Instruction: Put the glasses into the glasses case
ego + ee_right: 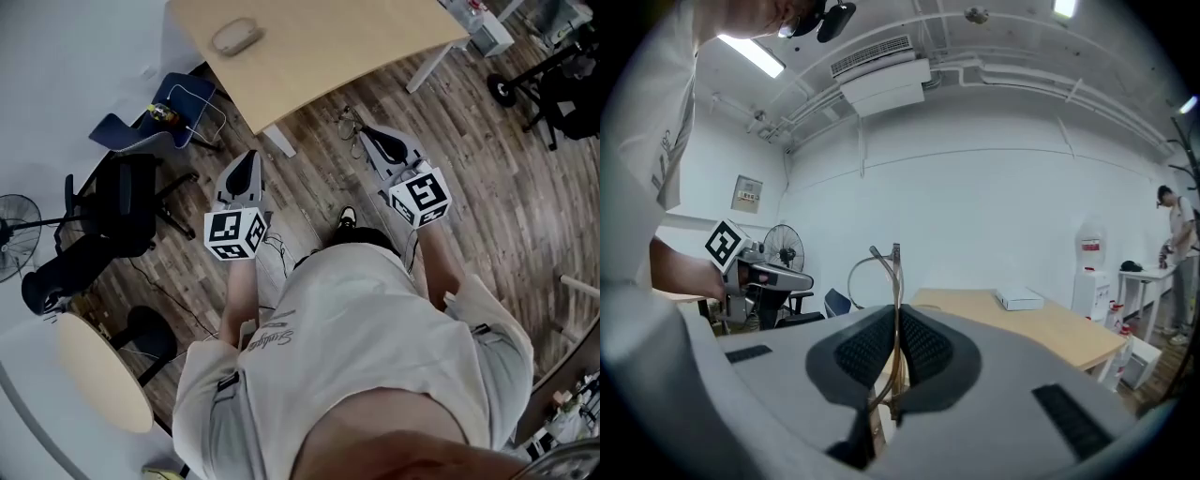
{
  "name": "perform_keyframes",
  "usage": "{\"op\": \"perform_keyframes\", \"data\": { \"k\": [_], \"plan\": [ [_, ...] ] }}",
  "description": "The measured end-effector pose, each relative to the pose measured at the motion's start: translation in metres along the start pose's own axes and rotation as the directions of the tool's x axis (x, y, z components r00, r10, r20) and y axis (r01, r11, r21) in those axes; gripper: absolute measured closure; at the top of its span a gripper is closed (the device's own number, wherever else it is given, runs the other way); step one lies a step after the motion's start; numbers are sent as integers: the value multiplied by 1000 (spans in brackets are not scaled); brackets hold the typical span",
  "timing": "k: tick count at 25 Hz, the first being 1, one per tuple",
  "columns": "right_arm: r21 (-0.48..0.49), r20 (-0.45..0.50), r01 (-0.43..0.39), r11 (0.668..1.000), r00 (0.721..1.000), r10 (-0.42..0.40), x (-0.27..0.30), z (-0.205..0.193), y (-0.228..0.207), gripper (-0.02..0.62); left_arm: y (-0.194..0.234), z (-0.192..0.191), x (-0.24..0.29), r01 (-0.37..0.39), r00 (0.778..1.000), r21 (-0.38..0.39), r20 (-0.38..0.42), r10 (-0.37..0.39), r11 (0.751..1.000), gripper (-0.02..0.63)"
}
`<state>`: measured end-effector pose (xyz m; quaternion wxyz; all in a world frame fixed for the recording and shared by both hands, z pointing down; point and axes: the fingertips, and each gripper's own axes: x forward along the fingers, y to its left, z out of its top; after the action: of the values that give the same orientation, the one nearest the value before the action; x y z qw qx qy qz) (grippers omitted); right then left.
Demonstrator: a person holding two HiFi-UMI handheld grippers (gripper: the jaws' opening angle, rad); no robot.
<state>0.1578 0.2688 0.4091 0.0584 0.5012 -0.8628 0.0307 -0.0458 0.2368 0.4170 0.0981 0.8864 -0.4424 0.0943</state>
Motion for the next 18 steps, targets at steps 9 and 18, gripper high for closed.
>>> {"op": "perform_keyframes", "data": {
  "k": [9,18],
  "plan": [
    [4,0,-81,997,997,81,29,-8,-44,586,-5,-2,43,-66,997,-20,-27,66,998,589],
    [29,-23,-126,992,992,127,52,-21,-57,586,1,-12,61,-96,994,-47,-66,93,994,589]
  ]
}}
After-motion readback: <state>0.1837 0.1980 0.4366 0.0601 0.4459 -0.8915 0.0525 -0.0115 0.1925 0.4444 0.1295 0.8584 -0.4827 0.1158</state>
